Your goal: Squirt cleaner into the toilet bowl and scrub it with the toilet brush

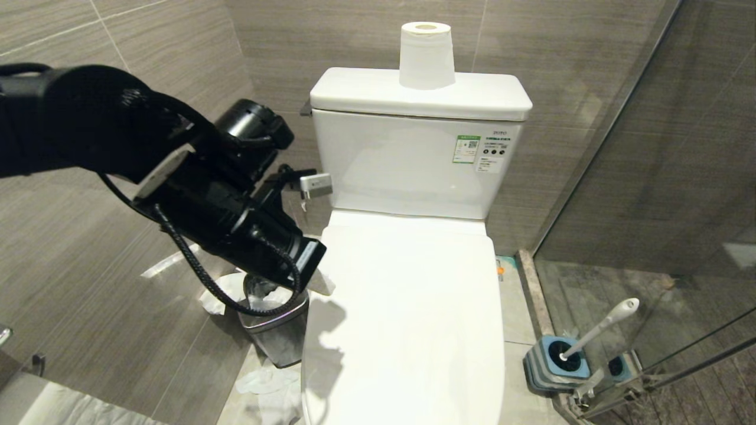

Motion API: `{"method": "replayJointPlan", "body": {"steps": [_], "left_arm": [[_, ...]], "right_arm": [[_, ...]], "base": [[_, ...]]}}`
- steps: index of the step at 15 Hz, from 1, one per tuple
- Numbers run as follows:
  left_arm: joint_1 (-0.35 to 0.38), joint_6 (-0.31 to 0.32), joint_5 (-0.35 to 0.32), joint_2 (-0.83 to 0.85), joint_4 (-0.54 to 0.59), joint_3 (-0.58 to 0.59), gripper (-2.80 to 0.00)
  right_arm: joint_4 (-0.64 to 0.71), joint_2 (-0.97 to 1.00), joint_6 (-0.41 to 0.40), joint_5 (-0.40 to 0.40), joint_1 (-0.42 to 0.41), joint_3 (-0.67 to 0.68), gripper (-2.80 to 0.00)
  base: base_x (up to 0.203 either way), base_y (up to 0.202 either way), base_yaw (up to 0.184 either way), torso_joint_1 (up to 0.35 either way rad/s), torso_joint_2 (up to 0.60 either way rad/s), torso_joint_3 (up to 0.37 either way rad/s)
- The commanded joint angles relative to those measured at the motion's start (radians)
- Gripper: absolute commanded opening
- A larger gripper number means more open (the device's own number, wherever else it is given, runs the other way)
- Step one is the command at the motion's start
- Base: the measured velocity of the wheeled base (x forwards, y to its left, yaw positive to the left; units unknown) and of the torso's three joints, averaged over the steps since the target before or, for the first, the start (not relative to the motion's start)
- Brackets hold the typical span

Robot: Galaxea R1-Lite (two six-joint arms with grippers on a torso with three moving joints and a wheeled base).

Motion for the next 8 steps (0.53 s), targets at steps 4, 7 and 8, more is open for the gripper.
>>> {"method": "replayJointPlan", "body": {"steps": [4, 7, 8], "left_arm": [[0.013, -0.324, -0.036, -0.175, 0.025, -0.044, -2.8], [0.027, -0.394, 0.112, -0.187, 0.017, -0.054, -2.8], [0.034, -0.393, 0.2, -0.188, -0.001, -0.056, -2.8]], "right_arm": [[0.0, 0.0, 0.0, 0.0, 0.0, 0.0, -2.8], [0.0, 0.0, 0.0, 0.0, 0.0, 0.0, -2.8], [0.0, 0.0, 0.0, 0.0, 0.0, 0.0, -2.8]], "base": [[0.0, 0.0, 0.0, 0.0, 0.0, 0.0], [0.0, 0.0, 0.0, 0.0, 0.0, 0.0], [0.0, 0.0, 0.0, 0.0, 0.0, 0.0]]}}
